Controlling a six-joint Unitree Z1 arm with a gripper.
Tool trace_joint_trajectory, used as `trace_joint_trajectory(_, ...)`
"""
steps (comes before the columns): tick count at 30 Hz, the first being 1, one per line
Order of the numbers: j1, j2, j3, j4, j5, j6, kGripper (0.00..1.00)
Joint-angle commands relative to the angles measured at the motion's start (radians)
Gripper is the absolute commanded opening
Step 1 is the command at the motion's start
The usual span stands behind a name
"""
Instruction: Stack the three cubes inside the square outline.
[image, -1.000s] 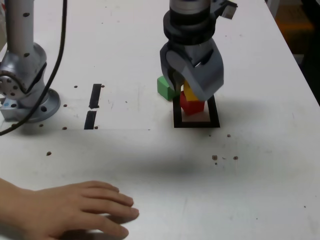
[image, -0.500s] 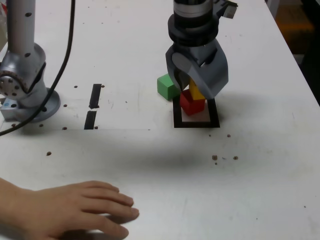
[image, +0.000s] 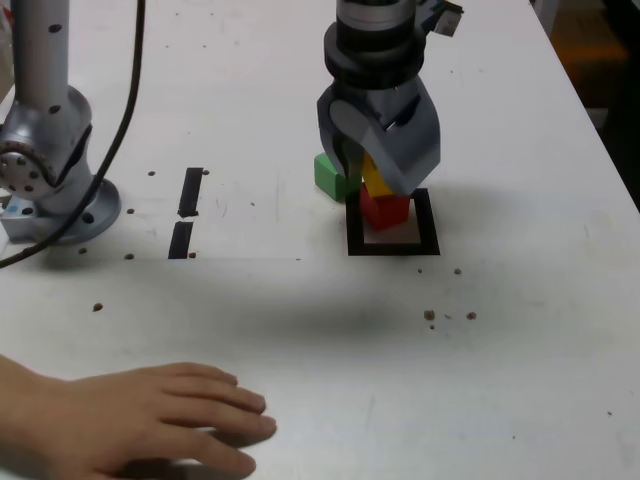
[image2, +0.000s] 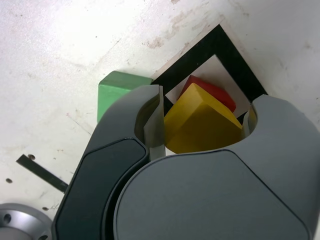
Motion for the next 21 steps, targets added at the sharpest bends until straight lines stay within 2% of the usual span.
trace_joint_trajectory(1,0.002,-0.007,0.004,0.003,0.001,0.0,0.15)
trace_joint_trajectory(8,0.002,-0.006,0.01,0.004,-0.004,-0.001,0.21)
trace_joint_trajectory(16,0.002,0.004,0.008,-0.001,-0.004,-0.002,0.41)
trace_joint_trajectory(19,0.002,0.009,0.011,-0.006,-0.003,-0.002,0.58)
trace_joint_trajectory(21,0.002,0.011,0.014,-0.01,-0.003,-0.002,0.65)
